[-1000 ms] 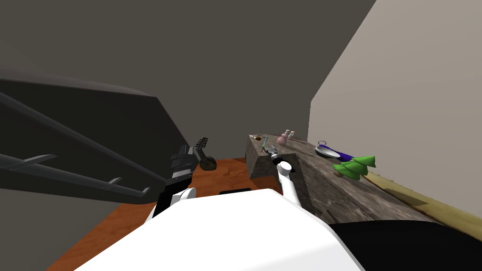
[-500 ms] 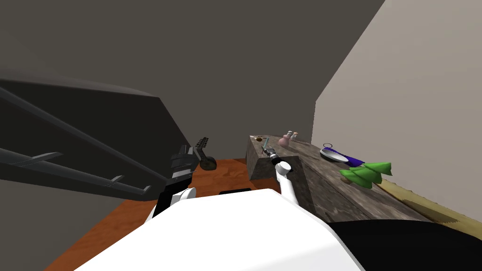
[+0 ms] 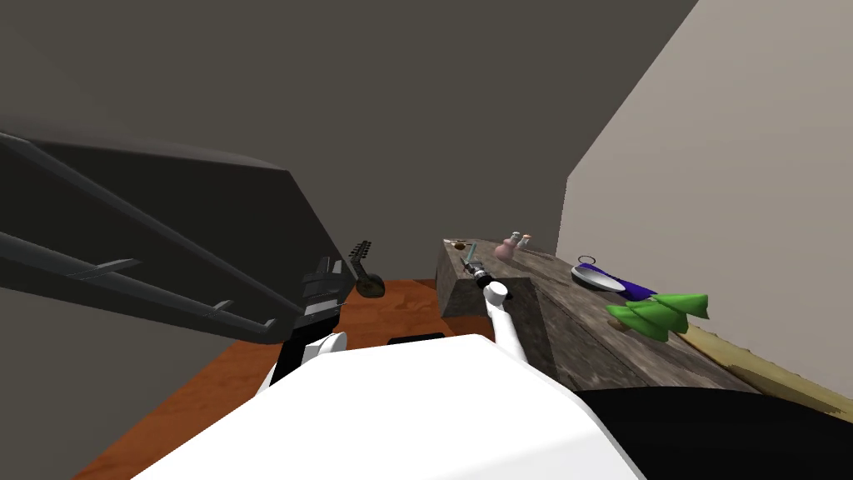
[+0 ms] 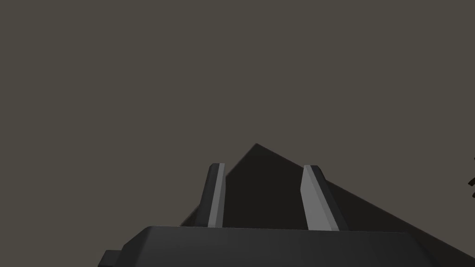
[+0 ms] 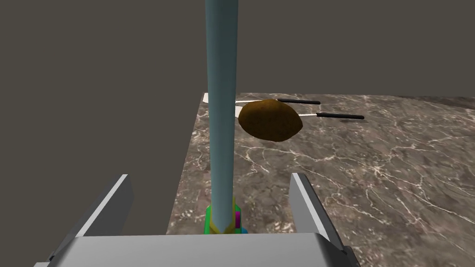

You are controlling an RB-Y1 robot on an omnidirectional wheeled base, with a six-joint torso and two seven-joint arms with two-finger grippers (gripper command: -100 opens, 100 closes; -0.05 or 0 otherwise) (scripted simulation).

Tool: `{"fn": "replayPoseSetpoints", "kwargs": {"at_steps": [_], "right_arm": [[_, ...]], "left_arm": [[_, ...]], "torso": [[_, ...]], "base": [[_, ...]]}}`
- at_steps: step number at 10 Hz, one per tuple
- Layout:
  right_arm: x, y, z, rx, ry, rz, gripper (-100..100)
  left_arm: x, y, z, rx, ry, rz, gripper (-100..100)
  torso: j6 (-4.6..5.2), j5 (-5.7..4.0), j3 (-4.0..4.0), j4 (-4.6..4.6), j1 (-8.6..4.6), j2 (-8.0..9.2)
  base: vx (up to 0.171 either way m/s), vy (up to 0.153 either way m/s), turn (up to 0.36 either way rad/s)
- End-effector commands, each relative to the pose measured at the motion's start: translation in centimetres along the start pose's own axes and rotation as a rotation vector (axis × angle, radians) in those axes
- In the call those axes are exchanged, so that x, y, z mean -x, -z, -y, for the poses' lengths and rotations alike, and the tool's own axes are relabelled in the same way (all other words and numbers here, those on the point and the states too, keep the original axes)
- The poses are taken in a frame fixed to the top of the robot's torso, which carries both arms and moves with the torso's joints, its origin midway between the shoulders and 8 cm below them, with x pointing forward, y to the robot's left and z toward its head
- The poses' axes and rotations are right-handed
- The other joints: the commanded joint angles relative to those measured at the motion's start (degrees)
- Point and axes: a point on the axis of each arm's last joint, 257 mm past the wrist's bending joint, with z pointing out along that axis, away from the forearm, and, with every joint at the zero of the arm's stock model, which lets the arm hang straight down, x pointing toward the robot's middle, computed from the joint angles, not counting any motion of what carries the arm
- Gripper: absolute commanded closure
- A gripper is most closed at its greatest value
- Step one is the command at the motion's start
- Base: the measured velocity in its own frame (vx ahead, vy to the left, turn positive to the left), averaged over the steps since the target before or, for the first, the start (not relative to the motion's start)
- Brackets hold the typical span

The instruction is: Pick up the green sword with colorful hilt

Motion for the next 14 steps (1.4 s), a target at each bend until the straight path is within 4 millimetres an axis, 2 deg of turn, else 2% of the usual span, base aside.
{"fn": "replayPoseSetpoints", "kwargs": {"at_steps": [1, 2, 3, 5, 6, 8, 9, 11, 14], "right_arm": [[0.4, -1.0, -0.1, 0.024, -0.016, 0.014, -100], [0.4, -1.0, -0.2, 0.026, -0.031, 0.013, -100], [0.8, -2.3, 0.5, 0.025, -0.008, 0.033, -100], [0.8, -2.3, 0.0, 0.045, -0.042, 0.031, -100], [1.1, -3.6, 0.5, 0.049, -0.013, 0.047, -100], [1.0, -3.6, 0.1, 0.065, -0.046, 0.042, -100], [1.1, -4.8, 0.5, 0.071, -0.01, 0.052, -100], [1.0, -4.7, 0.1, 0.086, -0.048, 0.046, -100], [0.6, -6.9, 0.6, 0.101, 0.008, 0.048, -100]], "left_arm": [[0.0, 0.0, 0.0, 0.0, 0.0, 0.0, 0], [0.0, 0.0, 0.0, 0.0, 0.0, 0.0, 0], [0.0, 0.0, 0.0, 0.0, 0.0, 0.0, 0], [0.0, 0.0, 0.0, 0.0, 0.0, 0.0, 0], [0.0, 0.0, 0.0, 0.0, 0.0, 0.0, 0], [0.0, 0.0, 0.0, 0.0, 0.0, 0.0, 0], [0.0, 0.0, 0.0, 0.0, 0.0, 0.0, 0], [0.0, 0.0, 0.0, 0.0, 0.0, 0.0, 0], [0.0, 0.0, 0.0, 0.0, 0.0, 0.0, 0]], "torso": [[0.0, 0.0, 0.0, 0.0, 0.0, 0.0], [0.03, 0.0, -0.02, 0.0, 0.02, -0.06], [0.04, 0.02, -0.09, -0.03, 0.1, -0.17], [0.03, 0.01, -0.07, -0.02, 0.08, -0.13], [0.04, 0.03, -0.1, -0.03, 0.14, -0.18], [0.04, 0.02, -0.05, -0.02, 0.08, -0.1], [0.05, 0.02, -0.08, -0.03, 0.12, -0.16], [0.04, 0.01, -0.05, -0.02, 0.08, -0.1], [0.04, 0.01, -0.05, -0.02, 0.05, -0.11]], "base": [[-0.071, -0.058, 0.066], [-0.025, -0.03, -0.005], [-0.051, -0.042, 0.098], [-0.044, -0.033, 0.038], [-0.06, -0.036, 0.11], [-0.052, -0.036, 0.033], [-0.07, -0.039, 0.098], [-0.045, -0.034, 0.039], [-0.069, -0.052, 0.094]]}}
